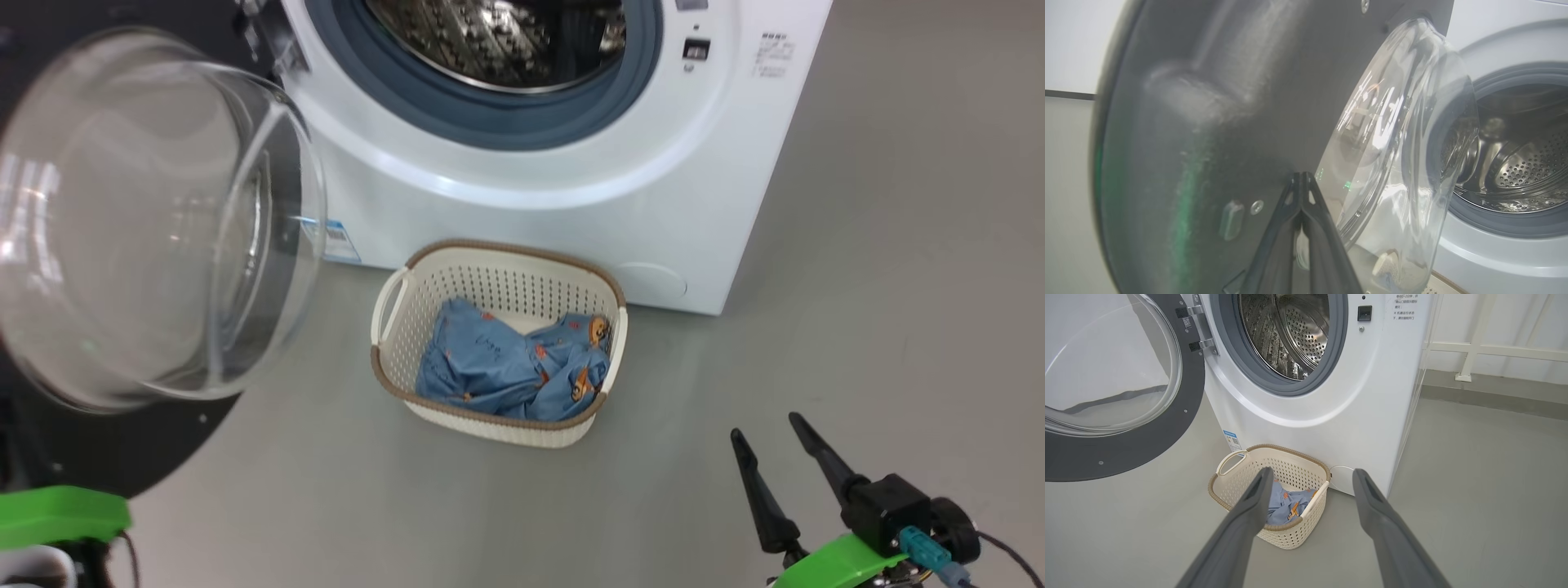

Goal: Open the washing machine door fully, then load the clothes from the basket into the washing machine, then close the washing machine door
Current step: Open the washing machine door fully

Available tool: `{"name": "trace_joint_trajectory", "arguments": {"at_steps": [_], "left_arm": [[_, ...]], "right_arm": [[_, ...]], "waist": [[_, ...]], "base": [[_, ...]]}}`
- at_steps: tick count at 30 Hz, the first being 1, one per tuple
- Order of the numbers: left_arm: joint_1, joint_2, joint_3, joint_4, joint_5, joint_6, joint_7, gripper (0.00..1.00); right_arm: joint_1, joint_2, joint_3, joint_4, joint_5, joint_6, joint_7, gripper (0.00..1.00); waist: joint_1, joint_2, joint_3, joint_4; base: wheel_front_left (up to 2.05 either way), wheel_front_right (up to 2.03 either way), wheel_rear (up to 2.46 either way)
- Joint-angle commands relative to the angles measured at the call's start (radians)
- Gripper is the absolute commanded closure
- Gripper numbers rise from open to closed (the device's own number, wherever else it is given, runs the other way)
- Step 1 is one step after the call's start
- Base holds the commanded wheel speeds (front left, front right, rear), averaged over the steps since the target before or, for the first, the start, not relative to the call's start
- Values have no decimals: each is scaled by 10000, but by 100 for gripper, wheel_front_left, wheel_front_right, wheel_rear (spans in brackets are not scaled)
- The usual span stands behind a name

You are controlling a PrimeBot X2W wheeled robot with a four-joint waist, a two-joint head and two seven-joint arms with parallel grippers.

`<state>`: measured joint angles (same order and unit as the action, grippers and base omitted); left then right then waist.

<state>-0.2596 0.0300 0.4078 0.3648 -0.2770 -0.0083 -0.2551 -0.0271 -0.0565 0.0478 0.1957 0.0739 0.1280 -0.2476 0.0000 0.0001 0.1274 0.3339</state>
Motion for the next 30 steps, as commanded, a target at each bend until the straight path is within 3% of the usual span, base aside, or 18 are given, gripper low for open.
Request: {"name": "trace_joint_trajectory", "arguments": {"at_steps": [1, 7, 17, 30], "left_arm": [[-498, 560, 654, -127, -14, -3, -67, 100], [-1269, 832, 1867, 255, -151, -212, -67, 100], [-2348, 1265, 3071, 1014, 314, -529, -67, 100], [-3078, 1362, 3791, 1596, 953, -861, -67, 100]], "right_arm": [[-330, -104, 203, -343, -98, 27, 44, 0], [-403, -467, 152, -816, -200, 27, 388, 0], [-284, -1113, -39, -1806, -239, 27, 1036, 0], [-165, -1296, -115, -2294, -217, 27, 1324, 0]], "waist": [[0, -1, 474, 41], [0, -1, 1041, 103], [0, -1, 1875, 274], [0, -1, 2037, 338]], "base": [[0, 0, 0], [0, 0, 0], [0, 0, 0], [0, 0, 0]]}}
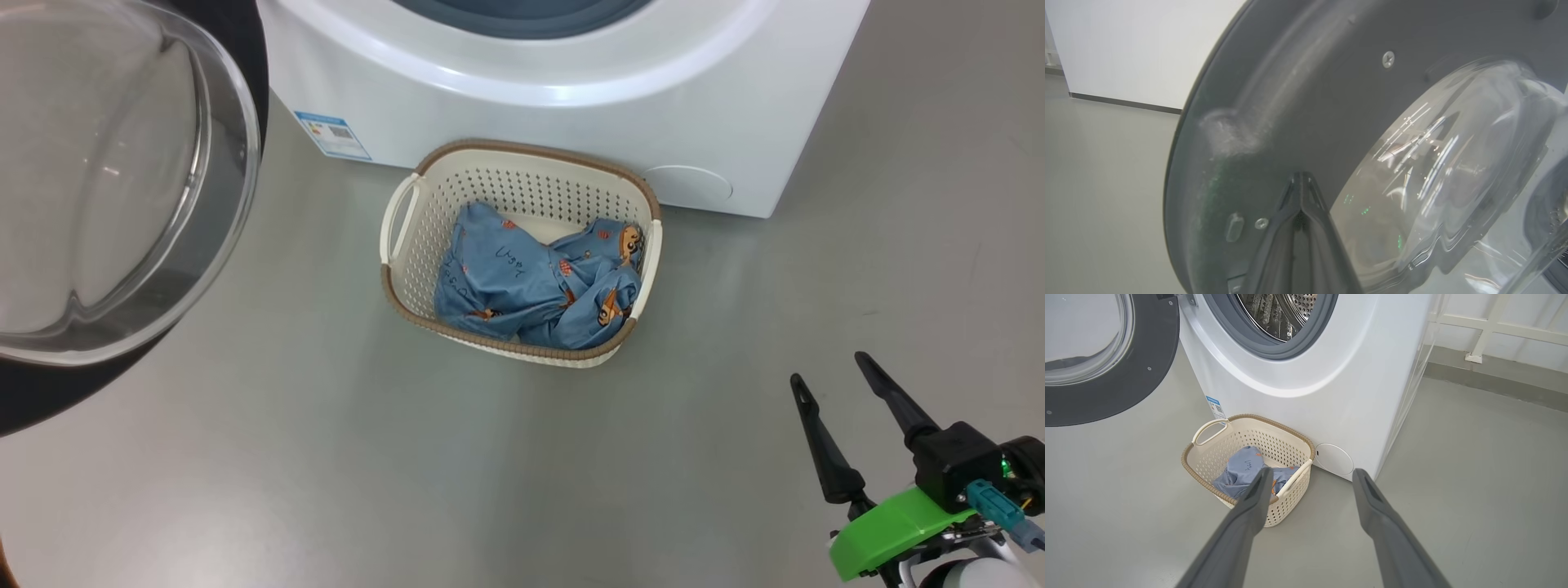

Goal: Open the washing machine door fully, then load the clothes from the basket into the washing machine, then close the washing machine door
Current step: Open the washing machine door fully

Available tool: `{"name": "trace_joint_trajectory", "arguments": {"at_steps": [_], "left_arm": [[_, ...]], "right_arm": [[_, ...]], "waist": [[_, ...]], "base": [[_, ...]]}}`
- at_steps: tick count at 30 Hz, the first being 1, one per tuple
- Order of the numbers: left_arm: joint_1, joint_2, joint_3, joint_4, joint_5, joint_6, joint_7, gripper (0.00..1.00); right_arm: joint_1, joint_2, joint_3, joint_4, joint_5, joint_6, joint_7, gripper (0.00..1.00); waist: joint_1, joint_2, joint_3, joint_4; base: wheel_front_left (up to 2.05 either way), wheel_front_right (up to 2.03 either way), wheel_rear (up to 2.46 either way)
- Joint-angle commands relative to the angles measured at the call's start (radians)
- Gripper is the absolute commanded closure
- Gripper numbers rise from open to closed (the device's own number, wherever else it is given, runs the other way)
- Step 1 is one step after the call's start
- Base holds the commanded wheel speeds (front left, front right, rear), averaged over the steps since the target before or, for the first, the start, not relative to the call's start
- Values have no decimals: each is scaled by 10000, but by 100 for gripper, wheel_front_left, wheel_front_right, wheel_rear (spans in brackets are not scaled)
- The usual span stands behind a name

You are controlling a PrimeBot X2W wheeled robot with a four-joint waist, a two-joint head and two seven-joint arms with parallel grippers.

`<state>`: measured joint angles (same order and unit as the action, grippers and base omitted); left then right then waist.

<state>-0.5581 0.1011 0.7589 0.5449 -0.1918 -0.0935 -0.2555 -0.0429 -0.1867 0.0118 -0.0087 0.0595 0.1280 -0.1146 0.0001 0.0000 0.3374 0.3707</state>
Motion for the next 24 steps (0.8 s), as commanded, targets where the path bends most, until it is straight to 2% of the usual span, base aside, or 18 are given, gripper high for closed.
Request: {"name": "trace_joint_trajectory", "arguments": {"at_steps": [1, 12, 24], "left_arm": [[-64, 650, 331, -191, 136, -41, -63, 100], [705, 536, -185, -364, 614, -345, -63, 100], [2497, 73, -2223, -1408, 842, -369, -63, 100]], "right_arm": [[-25, 36, 280, -218, -65, 27, -30, 0], [-274, 563, 460, 664, 60, 27, -628, 0], [-281, 1165, 200, 1795, 206, 27, -1287, 0]], "waist": [[0, 0, -116, -59], [0, 0, -1215, -465], [0, 0, -2833, -1382]], "base": [[0, 0, 0], [0, 0, 0], [0, 0, 0]]}}
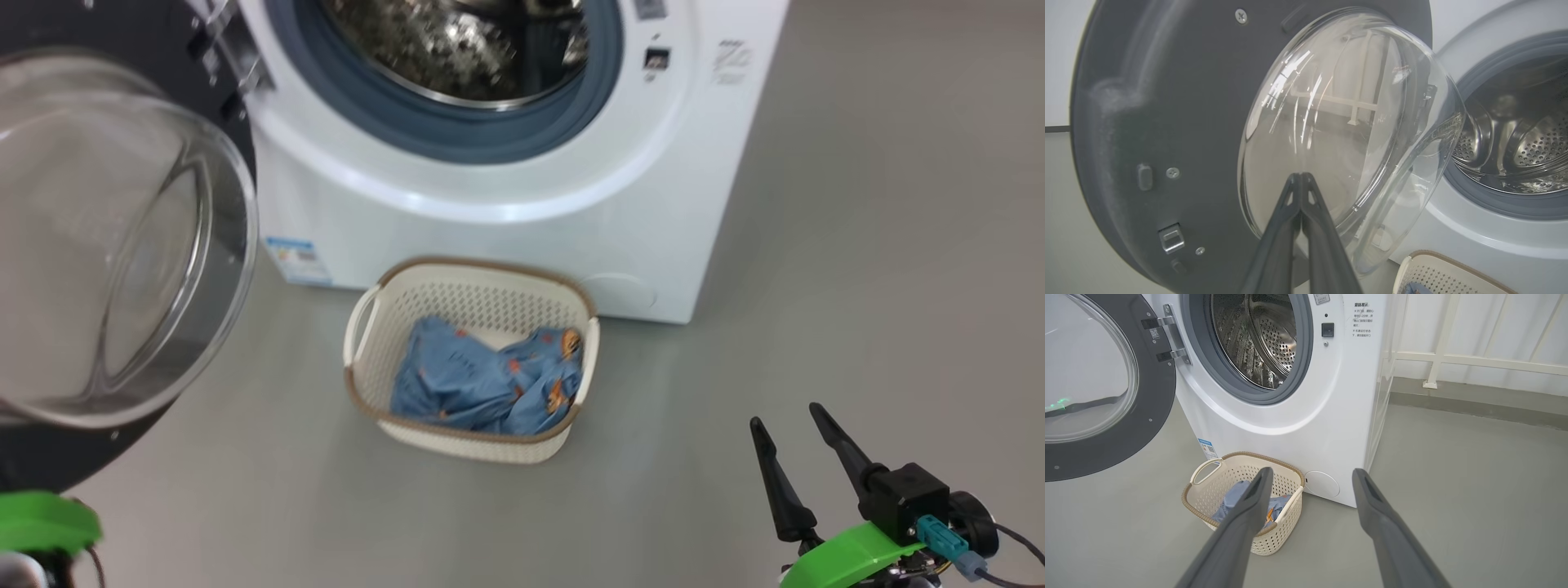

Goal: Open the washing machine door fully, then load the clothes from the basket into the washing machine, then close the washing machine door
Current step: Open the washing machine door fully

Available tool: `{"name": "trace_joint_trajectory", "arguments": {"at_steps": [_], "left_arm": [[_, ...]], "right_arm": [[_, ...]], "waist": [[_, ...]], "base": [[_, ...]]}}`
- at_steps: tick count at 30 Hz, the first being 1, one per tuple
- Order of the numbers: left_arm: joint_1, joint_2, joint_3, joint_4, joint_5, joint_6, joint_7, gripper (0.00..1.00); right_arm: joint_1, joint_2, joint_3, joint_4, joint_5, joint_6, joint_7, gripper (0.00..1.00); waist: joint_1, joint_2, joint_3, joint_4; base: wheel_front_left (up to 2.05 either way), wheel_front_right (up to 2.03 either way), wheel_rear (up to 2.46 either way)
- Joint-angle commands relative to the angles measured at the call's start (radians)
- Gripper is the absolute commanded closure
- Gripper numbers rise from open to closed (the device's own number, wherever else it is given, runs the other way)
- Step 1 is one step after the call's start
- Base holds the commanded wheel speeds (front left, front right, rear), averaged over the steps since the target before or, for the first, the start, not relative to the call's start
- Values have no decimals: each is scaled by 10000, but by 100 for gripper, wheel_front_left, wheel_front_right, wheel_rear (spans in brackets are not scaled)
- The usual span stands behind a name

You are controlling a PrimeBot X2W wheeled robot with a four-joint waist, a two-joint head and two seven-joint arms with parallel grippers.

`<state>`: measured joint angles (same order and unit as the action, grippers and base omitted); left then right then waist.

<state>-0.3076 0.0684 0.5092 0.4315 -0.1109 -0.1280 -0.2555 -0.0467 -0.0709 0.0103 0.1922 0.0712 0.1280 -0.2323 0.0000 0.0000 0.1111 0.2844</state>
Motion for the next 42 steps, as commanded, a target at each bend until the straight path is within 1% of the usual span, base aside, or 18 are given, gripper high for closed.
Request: {"name": "trace_joint_trajectory", "arguments": {"at_steps": [1, 9, 18, 23, 29, 32, 33, 34, 42], "left_arm": [[167, 367, 73, -368, -25, -25, -63, 100], [1571, 20, -1226, -1178, -408, -26, -63, 100], [2707, -170, -2276, -2052, -781, 49, -63, 100], [3096, -178, -3020, -2471, -1339, 352, -63, 100], [3579, -179, -3732, -2917, -1686, 685, -63, 100], [3756, -180, -4037, -3131, -1829, 703, -63, 100], [3805, -180, -4110, -3185, -1876, 731, -63, 65], [3846, -180, -4186, -3224, -1925, 747, -63, 0], [3919, -180, -4426, -3368, -2037, 766, -63, 0]], "right_arm": [[-231, 37, 185, -160, 99, 27, -141, 0], [-43, 171, 158, 151, 153, 27, -265, 0], [33, 202, 166, 25, 335, 27, -291, 0], [86, 204, 158, -96, 497, 27, -292, 0], [94, 205, 93, -211, 505, 27, -293, 0], [73, 205, 76, -253, 530, 27, -293, 0], [71, 205, 74, -265, 540, 27, -294, 0], [69, 205, 64, -277, 556, 27, -294, 0], [46, 205, 46, -305, 619, 27, -294, 0]], "waist": [[0, 0, -682, -613], [0, 0, -1448, -1363], [0, 0, -1703, -2125], [0, 0, -1736, -2399], [0, 0, -1762, -2610], [0, 0, -1770, -2687], [0, 0, -1771, -2699], [0, 0, -1772, -2705], [0, 0, -1755, -2674]], "base": [[0, 0, 0], [0, 0, 0], [0, 0, 0], [0, 0, 0], [0, 0, 0], [0, 0, 0], [0, 0, 0], [0, 0, 0], [0, 0, 0]]}}
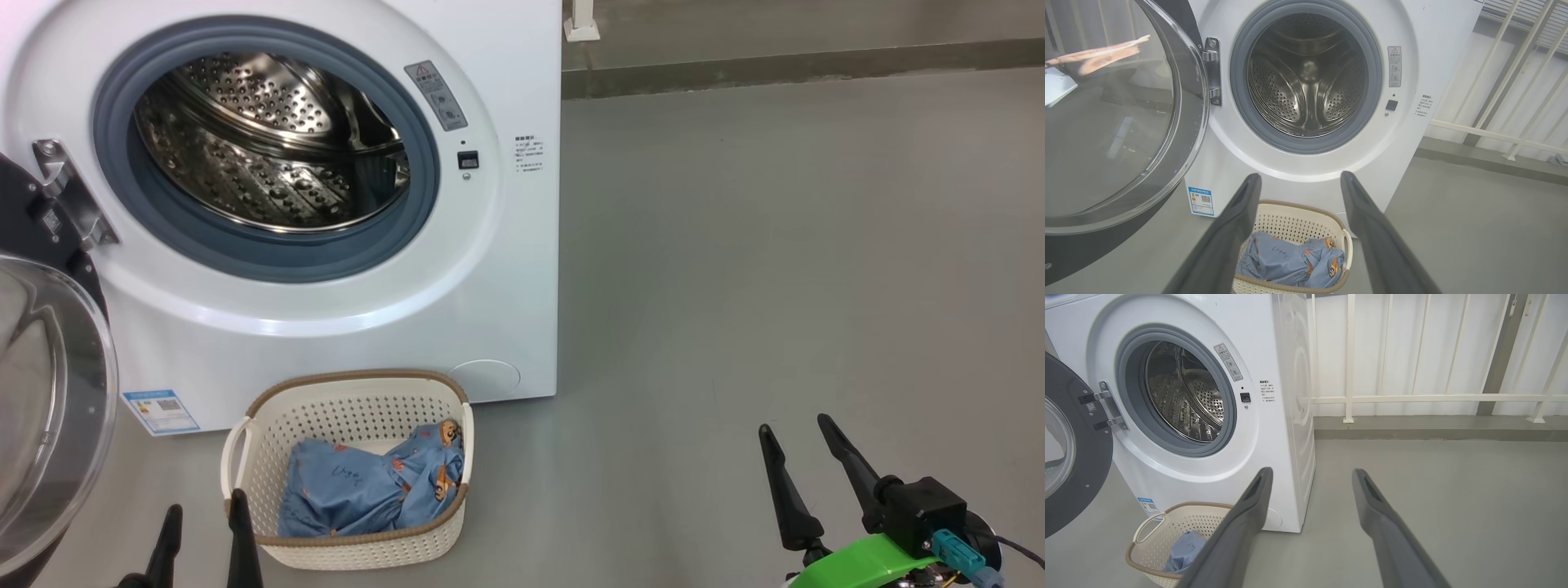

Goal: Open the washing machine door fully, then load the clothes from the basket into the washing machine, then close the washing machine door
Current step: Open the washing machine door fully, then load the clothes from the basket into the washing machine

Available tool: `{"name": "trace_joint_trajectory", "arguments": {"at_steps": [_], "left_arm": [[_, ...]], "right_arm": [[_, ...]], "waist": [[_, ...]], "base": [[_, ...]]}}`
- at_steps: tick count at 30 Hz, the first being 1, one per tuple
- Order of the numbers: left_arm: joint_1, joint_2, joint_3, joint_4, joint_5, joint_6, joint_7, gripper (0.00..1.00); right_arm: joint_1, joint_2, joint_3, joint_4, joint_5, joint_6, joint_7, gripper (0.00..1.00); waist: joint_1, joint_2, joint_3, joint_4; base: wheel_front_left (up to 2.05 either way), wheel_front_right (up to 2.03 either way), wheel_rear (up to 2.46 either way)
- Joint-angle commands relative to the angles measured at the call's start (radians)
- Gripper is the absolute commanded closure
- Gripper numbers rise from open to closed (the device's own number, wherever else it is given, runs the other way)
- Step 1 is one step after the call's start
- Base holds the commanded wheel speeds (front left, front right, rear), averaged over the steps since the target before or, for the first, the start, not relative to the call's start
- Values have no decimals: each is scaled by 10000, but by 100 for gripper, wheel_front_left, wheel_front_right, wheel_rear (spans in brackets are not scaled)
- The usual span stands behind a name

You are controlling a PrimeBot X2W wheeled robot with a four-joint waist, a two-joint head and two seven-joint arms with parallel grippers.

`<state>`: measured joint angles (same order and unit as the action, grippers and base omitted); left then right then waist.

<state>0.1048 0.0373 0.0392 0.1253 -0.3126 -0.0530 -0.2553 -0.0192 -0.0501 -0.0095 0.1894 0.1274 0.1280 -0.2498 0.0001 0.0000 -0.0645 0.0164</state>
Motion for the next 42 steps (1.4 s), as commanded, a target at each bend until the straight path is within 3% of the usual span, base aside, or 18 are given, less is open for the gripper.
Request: {"name": "trace_joint_trajectory", "arguments": {"at_steps": [1, 42], "left_arm": [[-205, 130, 263, -322, -43, 5, -65, 0], [-241, 130, 100, 3, 169, 57, -65, 0]], "right_arm": [[-232, -2, 242, -281, 55, 27, -119, 0], [-218, -1, 231, -198, 82, 27, -120, 0]], "waist": [[0, 0, 1, 14], [-1, 0, 25, 139]], "base": [[0, 0, 0], [0, 0, 0]]}}
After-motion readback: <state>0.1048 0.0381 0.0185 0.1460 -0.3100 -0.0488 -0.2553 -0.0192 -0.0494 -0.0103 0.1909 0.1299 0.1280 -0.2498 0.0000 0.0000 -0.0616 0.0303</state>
